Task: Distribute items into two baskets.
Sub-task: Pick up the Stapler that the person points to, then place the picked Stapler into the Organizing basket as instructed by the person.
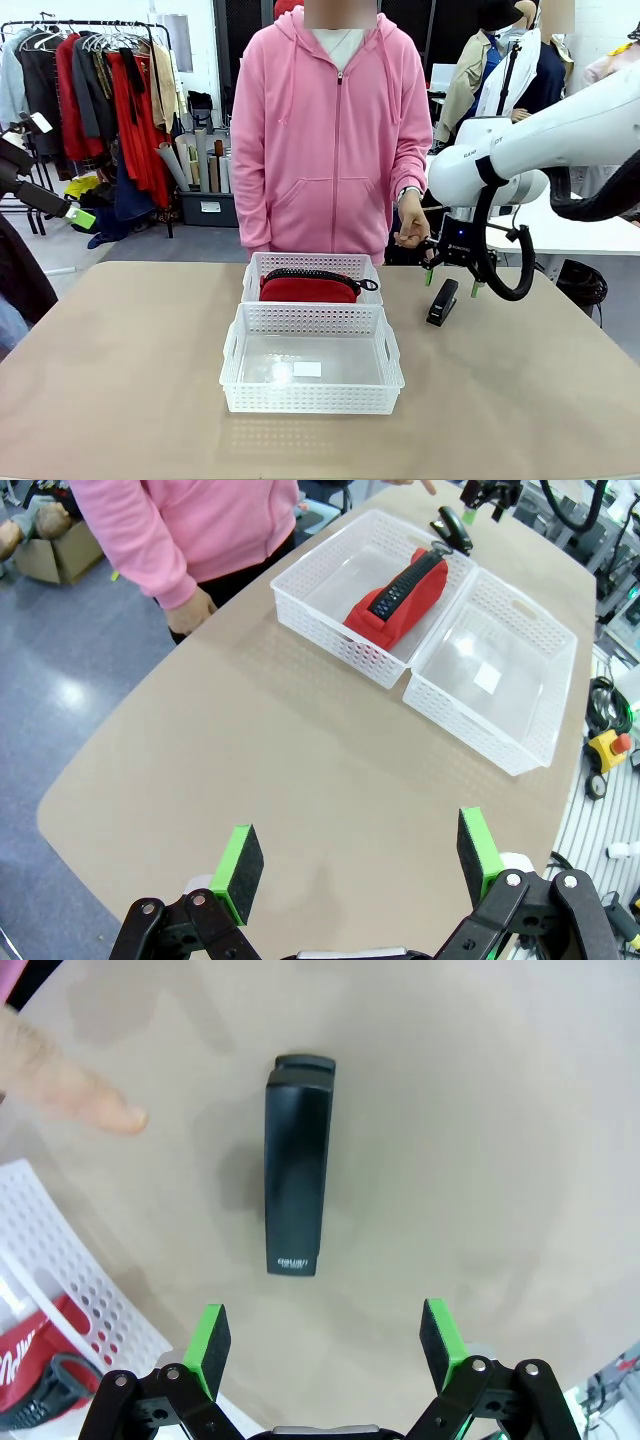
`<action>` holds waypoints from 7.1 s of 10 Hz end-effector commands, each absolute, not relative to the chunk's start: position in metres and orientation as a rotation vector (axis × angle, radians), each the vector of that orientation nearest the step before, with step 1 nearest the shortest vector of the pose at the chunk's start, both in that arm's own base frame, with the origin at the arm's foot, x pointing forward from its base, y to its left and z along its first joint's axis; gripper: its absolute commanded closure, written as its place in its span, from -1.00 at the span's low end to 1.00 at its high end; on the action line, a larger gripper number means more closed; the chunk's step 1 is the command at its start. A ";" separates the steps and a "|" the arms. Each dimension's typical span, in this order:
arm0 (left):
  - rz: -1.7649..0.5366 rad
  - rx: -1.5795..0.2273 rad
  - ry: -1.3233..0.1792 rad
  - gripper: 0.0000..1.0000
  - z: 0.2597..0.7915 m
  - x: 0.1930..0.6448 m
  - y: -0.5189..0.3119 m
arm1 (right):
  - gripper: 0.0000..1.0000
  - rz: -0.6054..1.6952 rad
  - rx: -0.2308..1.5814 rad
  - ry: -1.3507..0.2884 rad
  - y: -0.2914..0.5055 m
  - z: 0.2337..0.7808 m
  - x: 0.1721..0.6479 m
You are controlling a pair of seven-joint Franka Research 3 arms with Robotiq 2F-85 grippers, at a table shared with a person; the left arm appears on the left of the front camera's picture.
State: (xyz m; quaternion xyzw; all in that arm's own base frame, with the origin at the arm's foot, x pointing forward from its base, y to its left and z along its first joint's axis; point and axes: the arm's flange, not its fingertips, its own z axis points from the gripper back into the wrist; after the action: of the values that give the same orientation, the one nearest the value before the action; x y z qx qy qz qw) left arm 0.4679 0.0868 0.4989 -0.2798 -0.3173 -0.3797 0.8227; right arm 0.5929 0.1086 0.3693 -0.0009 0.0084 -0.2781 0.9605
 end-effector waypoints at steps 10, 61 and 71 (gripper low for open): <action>-0.807 -0.602 -0.681 -1.00 0.500 0.467 0.087 | -1.00 -0.656 -0.016 -0.021 0.098 0.319 0.626; -0.807 -0.602 -0.681 -1.00 0.500 0.467 0.087 | 0.59 0.635 0.161 0.091 0.088 0.568 0.521; -0.807 -0.602 -0.681 -1.00 0.500 0.467 0.087 | 0.59 0.668 0.156 0.103 0.105 0.569 0.486</action>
State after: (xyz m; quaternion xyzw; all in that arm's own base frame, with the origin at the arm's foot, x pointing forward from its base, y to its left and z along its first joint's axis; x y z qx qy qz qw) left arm 0.4680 0.0869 0.4988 -0.2798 -0.3172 -0.3796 0.8228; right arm 0.5076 0.0993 0.5679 0.0714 0.0523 0.3245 0.9417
